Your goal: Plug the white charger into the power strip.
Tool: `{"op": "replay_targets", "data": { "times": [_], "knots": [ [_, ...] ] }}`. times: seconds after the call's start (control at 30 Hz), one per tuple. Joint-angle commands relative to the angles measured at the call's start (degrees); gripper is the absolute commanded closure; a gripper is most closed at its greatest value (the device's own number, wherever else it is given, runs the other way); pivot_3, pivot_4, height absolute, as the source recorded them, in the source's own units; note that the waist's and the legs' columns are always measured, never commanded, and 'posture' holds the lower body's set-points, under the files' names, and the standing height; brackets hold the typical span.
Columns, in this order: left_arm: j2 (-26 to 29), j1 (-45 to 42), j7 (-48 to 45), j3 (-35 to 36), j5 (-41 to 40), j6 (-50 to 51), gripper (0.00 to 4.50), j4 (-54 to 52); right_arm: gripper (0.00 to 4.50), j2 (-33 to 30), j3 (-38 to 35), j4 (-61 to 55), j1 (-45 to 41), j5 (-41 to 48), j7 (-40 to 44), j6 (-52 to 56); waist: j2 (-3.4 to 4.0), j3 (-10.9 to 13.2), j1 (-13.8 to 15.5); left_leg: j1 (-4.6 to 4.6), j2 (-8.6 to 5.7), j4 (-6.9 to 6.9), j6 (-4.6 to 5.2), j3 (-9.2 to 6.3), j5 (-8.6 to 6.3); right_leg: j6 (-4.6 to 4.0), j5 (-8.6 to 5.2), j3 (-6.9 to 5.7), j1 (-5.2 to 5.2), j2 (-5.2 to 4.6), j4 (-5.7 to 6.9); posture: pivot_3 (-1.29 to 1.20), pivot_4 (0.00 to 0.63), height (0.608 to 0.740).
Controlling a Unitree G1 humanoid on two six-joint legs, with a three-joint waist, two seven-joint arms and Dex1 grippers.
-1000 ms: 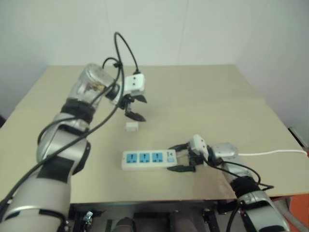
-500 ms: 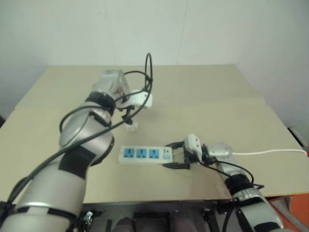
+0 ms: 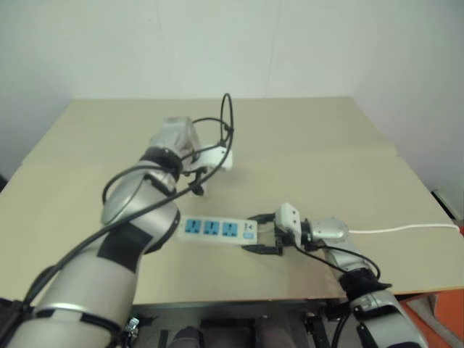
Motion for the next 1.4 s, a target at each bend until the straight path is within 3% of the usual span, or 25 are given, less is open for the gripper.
{"op": "replay_targets", "data": {
  "times": [0.03, 0.73, 0.83, 1.13, 1.4],
  "knots": [
    [-0.4, -0.4, -0.2, 1.4, -0.1, 0.7, 0.00, -0.2, 1.08, -0.1, 1.1, -2.1, 0.9, -1.4, -1.6, 1.1, 0.00, 0.0, 0.0, 0.00, 0.00, 0.00, 0.00, 0.00, 0.00, 0.00, 0.00, 0.00, 0.00, 0.00, 0.00, 0.00, 0.150, 0.740],
    [-3.1, 2.2, 1.6, 1.7, 2.6, 1.7, 0.00, 0.1, 1.08, -2.5, 1.6, -10.1, 6.2, -1.7, -6.1, 6.9, 0.00, 0.0, 0.4, -0.01, -0.04, 0.00, 0.00, -0.01, 0.00, 0.00, 0.00, -0.01, 0.04, -0.03, -0.04, 0.00, 0.150, 0.740],
    [-3.2, 2.3, 2.2, 1.0, 3.8, 1.5, 0.62, 0.2, 1.08, -2.7, 1.9, -10.3, 6.3, -2.0, -6.5, 7.4, 0.00, 0.0, 0.4, 0.00, -0.04, 0.00, 0.00, -0.01, 0.00, 0.00, 0.00, -0.01, 0.05, -0.03, -0.03, 0.00, 0.150, 0.740],
    [-3.5, 2.6, 2.4, 2.0, 3.3, 1.8, 3.47, 0.1, 1.08, -2.7, 1.9, -10.4, 6.4, -2.1, -7.6, 7.5, -0.01, 0.0, 0.4, 0.01, -0.04, 0.00, 0.00, -0.01, 0.00, 0.01, 0.00, -0.01, 0.06, -0.03, -0.02, 0.00, 0.150, 0.740],
    [-3.5, 1.1, 2.8, 5.5, 0.1, -0.7, 3.50, -0.6, 1.08, -3.0, 2.4, -10.2, 6.5, -2.0, -7.3, 7.1, -0.01, 0.0, 0.4, 0.03, -0.04, 0.01, 0.00, -0.01, 0.00, 0.01, 0.00, -0.01, 0.09, -0.04, -0.03, 0.00, 0.150, 0.740]
  ]
}}
